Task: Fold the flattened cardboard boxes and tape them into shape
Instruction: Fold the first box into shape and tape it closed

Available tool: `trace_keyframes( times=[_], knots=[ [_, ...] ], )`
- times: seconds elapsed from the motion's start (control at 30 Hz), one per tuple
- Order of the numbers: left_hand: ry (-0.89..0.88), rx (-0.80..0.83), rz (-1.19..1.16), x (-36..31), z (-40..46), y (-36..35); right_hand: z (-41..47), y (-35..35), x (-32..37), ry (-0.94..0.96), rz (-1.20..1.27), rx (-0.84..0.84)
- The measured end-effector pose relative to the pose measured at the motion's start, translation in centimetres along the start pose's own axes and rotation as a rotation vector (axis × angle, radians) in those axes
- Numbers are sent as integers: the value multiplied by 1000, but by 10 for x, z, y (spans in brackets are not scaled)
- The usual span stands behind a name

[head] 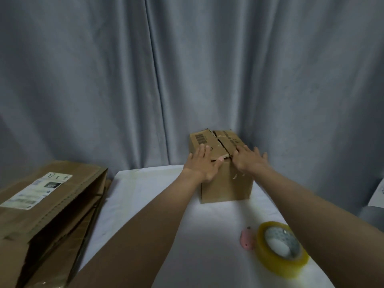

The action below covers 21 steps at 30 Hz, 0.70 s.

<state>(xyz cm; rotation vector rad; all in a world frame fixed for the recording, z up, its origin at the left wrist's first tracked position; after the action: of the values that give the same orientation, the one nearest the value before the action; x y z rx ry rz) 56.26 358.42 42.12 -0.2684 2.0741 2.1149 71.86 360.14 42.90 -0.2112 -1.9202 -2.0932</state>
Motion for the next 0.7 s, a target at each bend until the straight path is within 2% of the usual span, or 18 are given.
trace_keyframes(
  times=[0.07, 0.2, 0.3, 0.43, 0.57, 0.7],
  knots=[
    [15, -10, 4, 9, -15, 12, -11, 22, 20, 13, 1, -103],
    [10, -77, 37, 52, -58, 45, -50, 57, 62, 166, -4, -362],
    [86, -109, 48, 108, -95, 72, -78, 66, 96, 243, 13, -422],
    [195, -194, 25, 193, -145, 106, -106, 46, 159, 332, 68, -343],
    [292, -267, -34, 271, -197, 128, -130, -3, 221, 353, 238, -126],
    [439, -295, -93, 346, -231, 136, -146, -57, 288, 389, 384, 18]
  ],
)
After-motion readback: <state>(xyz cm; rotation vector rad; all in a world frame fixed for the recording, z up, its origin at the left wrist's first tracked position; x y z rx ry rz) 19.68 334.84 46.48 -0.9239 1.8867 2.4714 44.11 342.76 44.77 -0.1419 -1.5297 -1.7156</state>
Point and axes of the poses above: each hand's wrist, its own z-axis towards the middle knuckle, its own y-axis out of the back of the hand, x = y × z, the point moved 8 cm from there along z, towards the middle knuckle, and after that the axes turned 13 degrees about y, right-handed, at the moved point
